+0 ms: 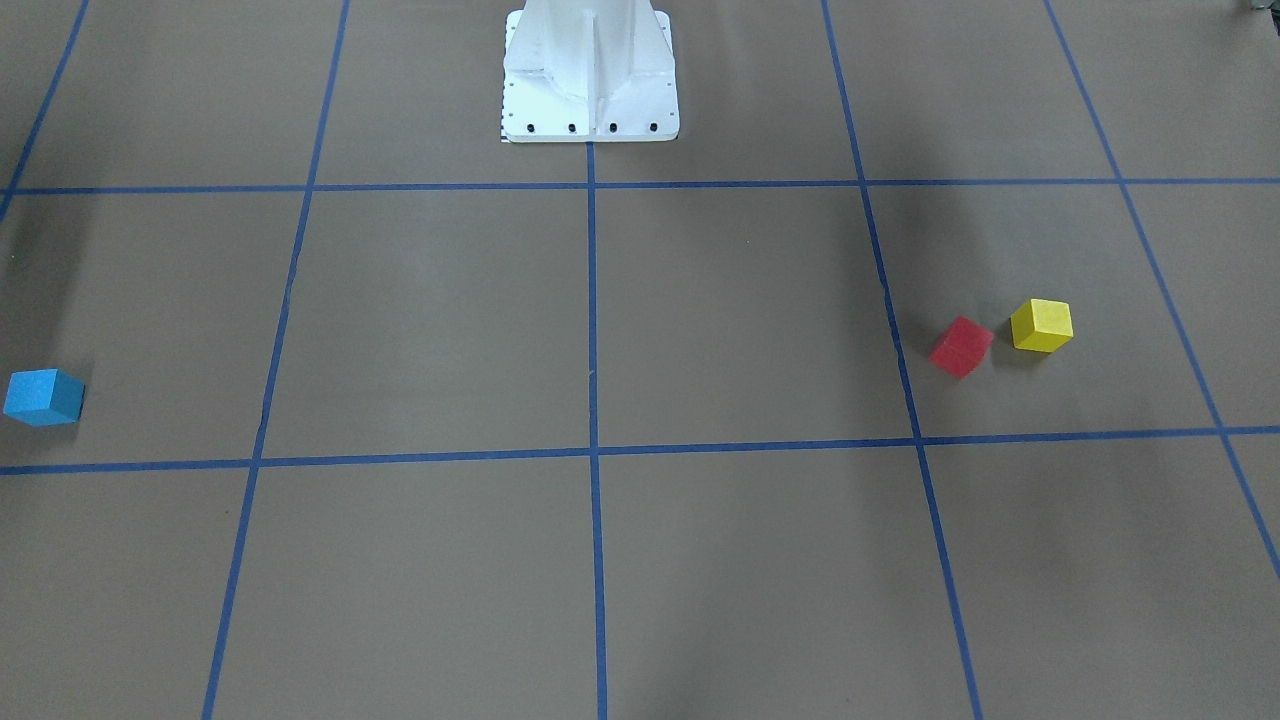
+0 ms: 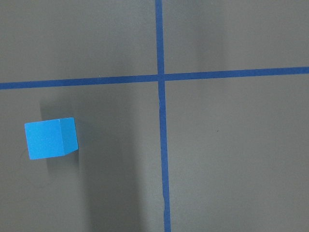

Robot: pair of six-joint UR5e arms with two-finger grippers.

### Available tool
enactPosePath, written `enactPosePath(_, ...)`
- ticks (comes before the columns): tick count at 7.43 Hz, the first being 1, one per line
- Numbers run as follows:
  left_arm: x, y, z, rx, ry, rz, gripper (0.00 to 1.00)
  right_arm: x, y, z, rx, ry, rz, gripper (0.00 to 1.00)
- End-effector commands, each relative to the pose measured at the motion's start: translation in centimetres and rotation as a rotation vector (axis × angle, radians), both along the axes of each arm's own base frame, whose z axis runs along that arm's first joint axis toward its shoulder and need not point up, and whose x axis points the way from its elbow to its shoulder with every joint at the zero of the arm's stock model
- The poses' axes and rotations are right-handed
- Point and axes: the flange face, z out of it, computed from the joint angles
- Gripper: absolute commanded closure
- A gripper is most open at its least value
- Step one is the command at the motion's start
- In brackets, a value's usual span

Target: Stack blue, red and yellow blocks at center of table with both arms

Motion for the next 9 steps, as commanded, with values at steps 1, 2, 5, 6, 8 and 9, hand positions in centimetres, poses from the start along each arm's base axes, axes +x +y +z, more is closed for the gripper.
enactPosePath(1,-0.1,0.0,0.0,0.000,0.000,-0.002,0.00,0.0,0.0,-0.1,0.001,0.000,-0.003,0.00)
enactPosePath(2,-0.2,-0.1,-0.1,0.005,-0.002,-0.005,0.00,0.0,0.1,-0.2,0.007,0.000,-0.003,0.00)
enactPosePath(5,-0.2,-0.9,-1.5,0.033,-0.004,-0.007,0.00,-0.2,-0.8,-2.3,0.111,-0.007,-0.003,0.00)
enactPosePath(6,-0.1,-1.4,-2.5,0.070,0.002,-0.002,0.00,-1.4,-1.4,-2.6,0.194,-0.011,-0.022,0.00)
enactPosePath(8,0.3,-1.9,-3.0,0.101,0.009,-0.003,0.00,-2.7,-3.5,-4.6,0.259,-0.021,-0.046,0.00)
enactPosePath(9,0.3,-1.9,-3.0,0.102,0.010,-0.003,0.00,-5.6,-3.8,-2.6,0.227,-0.039,-0.102,0.00)
